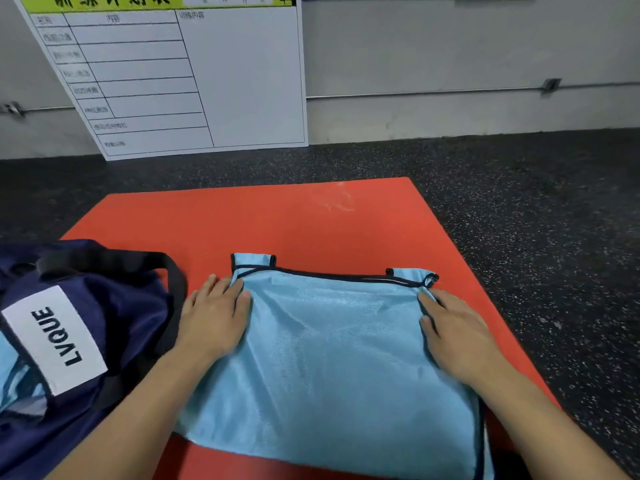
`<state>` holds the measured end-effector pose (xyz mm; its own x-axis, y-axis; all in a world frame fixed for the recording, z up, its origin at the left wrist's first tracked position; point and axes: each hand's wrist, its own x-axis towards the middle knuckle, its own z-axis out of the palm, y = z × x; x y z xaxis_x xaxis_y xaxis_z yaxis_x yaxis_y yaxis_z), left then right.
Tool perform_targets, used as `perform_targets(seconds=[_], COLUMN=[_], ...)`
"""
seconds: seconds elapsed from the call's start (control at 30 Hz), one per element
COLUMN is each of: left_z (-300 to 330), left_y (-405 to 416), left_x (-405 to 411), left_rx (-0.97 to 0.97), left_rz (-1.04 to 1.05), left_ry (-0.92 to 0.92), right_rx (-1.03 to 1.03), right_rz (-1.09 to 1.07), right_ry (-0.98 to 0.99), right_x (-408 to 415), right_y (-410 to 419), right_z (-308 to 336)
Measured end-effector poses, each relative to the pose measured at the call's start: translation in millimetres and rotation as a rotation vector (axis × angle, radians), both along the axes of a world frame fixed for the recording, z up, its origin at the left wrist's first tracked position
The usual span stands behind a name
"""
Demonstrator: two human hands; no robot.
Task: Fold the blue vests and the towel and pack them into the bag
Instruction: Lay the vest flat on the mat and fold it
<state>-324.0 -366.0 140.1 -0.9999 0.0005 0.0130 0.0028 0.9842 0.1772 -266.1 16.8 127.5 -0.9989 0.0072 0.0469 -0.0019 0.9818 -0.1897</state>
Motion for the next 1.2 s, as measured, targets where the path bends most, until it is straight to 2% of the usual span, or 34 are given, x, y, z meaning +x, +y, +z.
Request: perform_targets(seconds=[0.2, 0.33, 0.47, 0.6, 0.67, 0.73, 0.83, 0.9, 1.2], left_z=[1.2, -3.3, -8.2, -8.3, -6.0, -1.4, 1.8, 0.1, -13.9], left_y=[48.3, 84.6, 110.1, 89.4, 60.8, 34.4, 12.1, 5.8, -9.2], left_x=[-65.5, -102.6, -106.7, -76.0, -51.3, -23.7, 17.3, 42.1, 89.0], left_rx=[-0.152, -0.158, -0.116, -0.084, -0.087, -0.11, -0.12, -0.111, -0.09], left_rz=[-0.061, -0.13, -0.173, -0.13, -0.083, -0.069, -0.068, -0.061, 0.021], left_ry=[-0.021, -0.038, -0.026, 0.051, 0.098, 0.152, 0.179, 0.204, 0.232], right_rx=[0.165, 0.084, -0.028, -0.063, -0.019, -0.01, -0.024, -0.032, -0.134], right_rz=[0.018, 0.01, -0.007, -0.126, -0.169, -0.139, -0.103, -0.103, 0.012], right_ry=[-0.154, -0.207, -0.1, 0.251, 0.308, 0.221, -0.047, -0.127, -0.064], right_x=[28.8, 34.9, 19.8, 2.6, -5.2, -12.5, -19.5, -22.1, -4.4], right_y=[10.5, 18.3, 24.4, 27.5, 27.2, 26.3, 30.6, 37.3, 43.3], right_z=[37.8, 43.5, 27.2, 21.7, 19.3, 14.5, -0.5, -7.3, -2.4])
